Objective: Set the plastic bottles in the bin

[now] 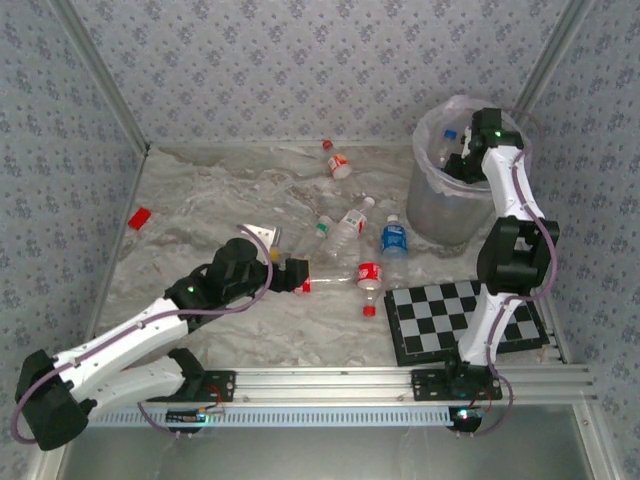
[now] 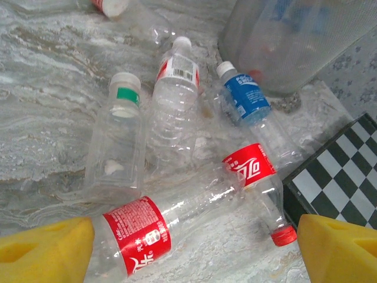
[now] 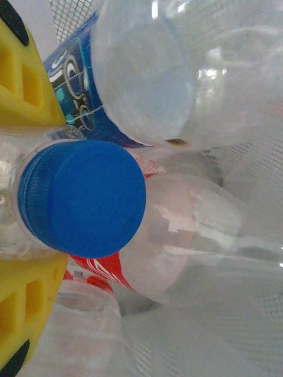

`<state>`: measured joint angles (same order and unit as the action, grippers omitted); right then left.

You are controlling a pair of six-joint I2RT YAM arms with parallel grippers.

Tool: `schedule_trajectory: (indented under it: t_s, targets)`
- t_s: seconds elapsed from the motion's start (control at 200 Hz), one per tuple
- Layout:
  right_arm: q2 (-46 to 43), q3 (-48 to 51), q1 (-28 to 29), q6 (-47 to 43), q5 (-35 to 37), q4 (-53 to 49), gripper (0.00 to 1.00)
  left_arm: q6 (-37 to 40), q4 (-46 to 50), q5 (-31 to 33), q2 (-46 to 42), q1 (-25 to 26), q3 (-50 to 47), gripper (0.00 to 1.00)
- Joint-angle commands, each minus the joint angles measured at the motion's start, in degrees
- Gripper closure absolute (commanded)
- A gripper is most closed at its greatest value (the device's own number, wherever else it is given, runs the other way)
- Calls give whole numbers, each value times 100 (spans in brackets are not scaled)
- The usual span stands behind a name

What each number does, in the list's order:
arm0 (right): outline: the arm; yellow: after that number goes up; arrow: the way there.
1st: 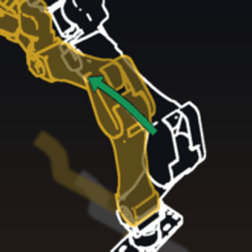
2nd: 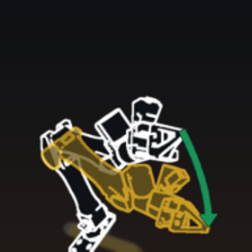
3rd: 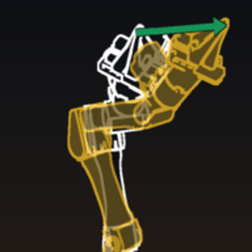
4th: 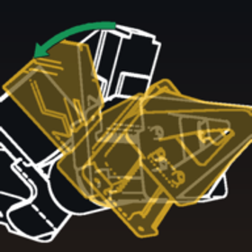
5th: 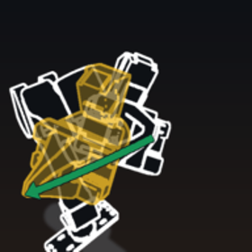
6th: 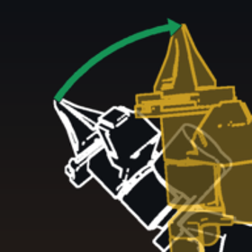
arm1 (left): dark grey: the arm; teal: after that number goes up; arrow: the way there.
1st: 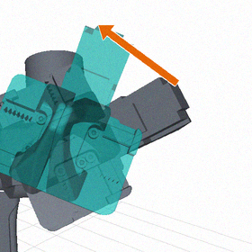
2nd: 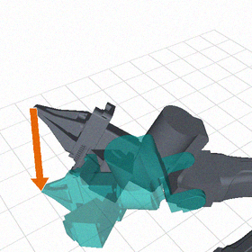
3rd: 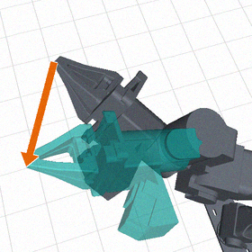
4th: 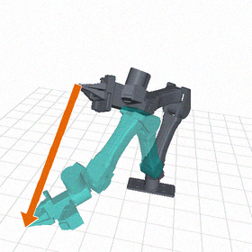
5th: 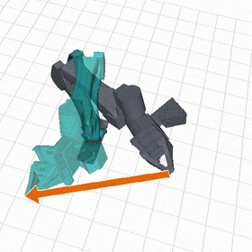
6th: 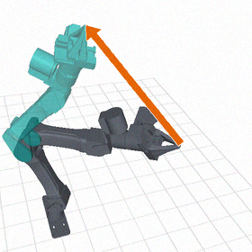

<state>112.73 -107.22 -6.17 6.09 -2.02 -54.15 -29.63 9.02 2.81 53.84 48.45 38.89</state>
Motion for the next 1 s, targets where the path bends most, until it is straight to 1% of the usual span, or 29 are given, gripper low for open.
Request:
schedule_trajectory:
  t_s: [0.0,0.065,0.115,0.355,0.485,0.64,0.72,0.87,0.95,0.995]
  targets:
    - [302,232,-138,176,-42,565,63,-95,-157,-105,32,27,190,11]
    - [245,375,-147,191,-26,720,61,-105,-189,-101,30,29,180,11]
    - [170,485,-163,209,-7,839,58,-96,-198,-98,39,26,184,11]
    - [-395,584,-223,197,21,889,31,-43,-134,-152,411,32,418,11]
    - [-770,592,-217,214,-41,923,21,-77,-235,-163,677,32,499,11]
    - [-1270,709,-181,288,-39,967,14,-147,-304,-167,1048,30,683,11]
    - [-1506,701,-170,297,0,955,8,-158,-278,-184,1203,27,808,11]
    - [-1897,612,-148,305,-13,849,6,-112,-190,-68,1451,23,1006,11]
    - [-2145,647,-121,329,-12,854,4,147,38,-39,1643,-16,1241,11]
    - [-2275,666,-137,409,-23,846,4,396,380,-194,1832,-155,1516,12]
